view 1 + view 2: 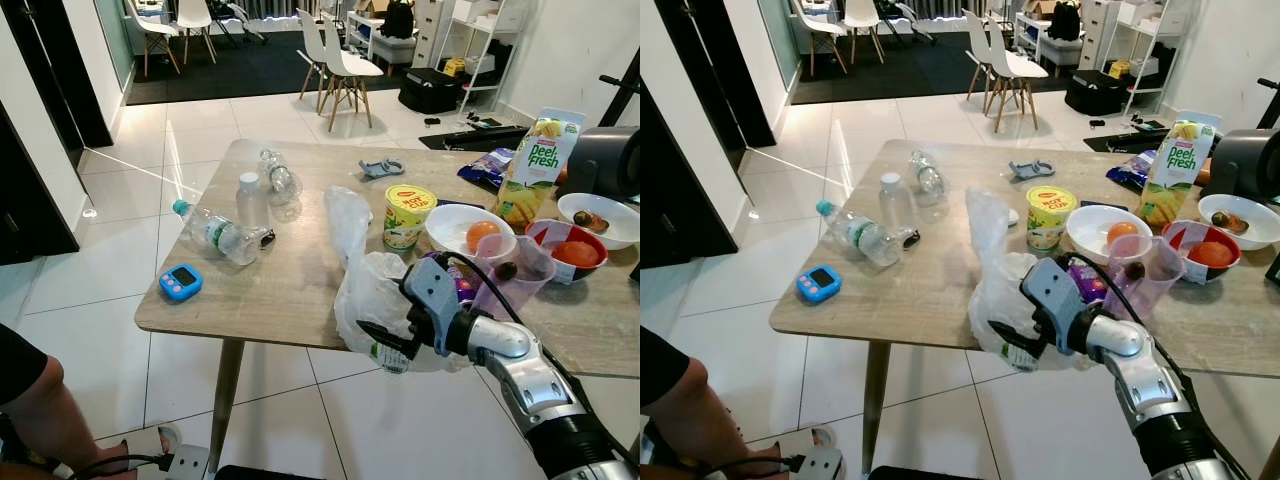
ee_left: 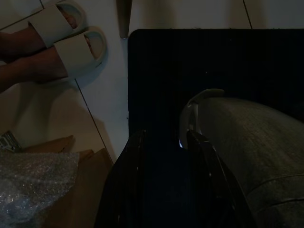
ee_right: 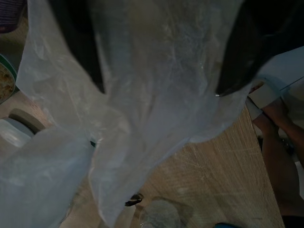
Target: Restocking fridge
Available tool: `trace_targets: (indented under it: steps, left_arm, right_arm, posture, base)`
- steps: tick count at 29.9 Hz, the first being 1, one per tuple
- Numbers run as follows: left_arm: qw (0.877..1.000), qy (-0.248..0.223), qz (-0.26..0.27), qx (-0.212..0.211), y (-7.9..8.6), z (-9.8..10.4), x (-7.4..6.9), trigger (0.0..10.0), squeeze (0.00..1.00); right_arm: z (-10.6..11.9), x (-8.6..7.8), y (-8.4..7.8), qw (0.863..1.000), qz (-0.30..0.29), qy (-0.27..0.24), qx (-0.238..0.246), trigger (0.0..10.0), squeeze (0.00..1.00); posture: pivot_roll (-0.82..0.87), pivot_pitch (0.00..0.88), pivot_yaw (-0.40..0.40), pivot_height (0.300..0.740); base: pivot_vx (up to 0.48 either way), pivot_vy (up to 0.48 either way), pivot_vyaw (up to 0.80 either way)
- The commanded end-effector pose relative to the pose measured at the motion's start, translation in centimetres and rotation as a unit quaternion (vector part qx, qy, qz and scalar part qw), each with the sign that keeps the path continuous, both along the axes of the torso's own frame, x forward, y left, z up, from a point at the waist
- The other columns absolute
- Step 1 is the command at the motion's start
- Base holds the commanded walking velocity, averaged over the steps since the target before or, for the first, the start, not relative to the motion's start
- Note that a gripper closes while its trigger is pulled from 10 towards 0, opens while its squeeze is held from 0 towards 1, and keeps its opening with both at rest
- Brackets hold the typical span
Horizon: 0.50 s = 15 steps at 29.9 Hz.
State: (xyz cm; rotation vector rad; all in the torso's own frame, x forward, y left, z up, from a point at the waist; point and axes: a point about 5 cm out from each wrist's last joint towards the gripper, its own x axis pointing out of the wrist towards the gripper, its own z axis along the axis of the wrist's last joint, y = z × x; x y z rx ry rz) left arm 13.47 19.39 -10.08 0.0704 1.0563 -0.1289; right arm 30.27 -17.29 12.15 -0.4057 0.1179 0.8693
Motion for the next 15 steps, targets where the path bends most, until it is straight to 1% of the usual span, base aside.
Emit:
trace_targets:
  steps: [1, 12, 14, 15]
  left_arm:
    - [1.000, 0.019, -0.009, -0.002, -0.2, -0.4, -0.9, 10.0, 0.00]
    - [1.000, 0.020, -0.010, -0.002, -0.2, -0.4, -0.9, 10.0, 0.00]
    - [1.000, 0.019, -0.010, -0.001, -0.2, -0.4, -0.9, 10.0, 0.00]
    - [1.000, 0.019, -0.010, -0.001, -0.2, -0.4, -0.9, 10.0, 0.00]
  right_arm:
    - [0.2, 0.1, 0.2, 1.000, 0.010, -0.003, -0.003, 0.0, 0.00]
    - [0.9, 0.1, 0.4, 0.999, 0.023, -0.013, 0.018, 0.0, 0.00]
    - [1.5, 0.0, 0.7, 0.998, 0.036, -0.016, 0.048, 0.0, 0.00]
    - [1.5, 0.0, 0.7, 0.998, 0.036, -0.016, 0.048, 0.0, 0.00]
  posture:
    - [0.08, 0.000, -0.019, 0.740]
    - [0.09, 0.000, -0.021, 0.740]
    - [0.09, 0.000, -0.021, 0.740]
    - [0.09, 0.000, -0.021, 0.740]
  base:
    - [0.000, 0.000, 0.00]
    - [0.000, 0.000, 0.00]
    - [0.000, 0.000, 0.00]
    - [0.000, 0.000, 0.00]
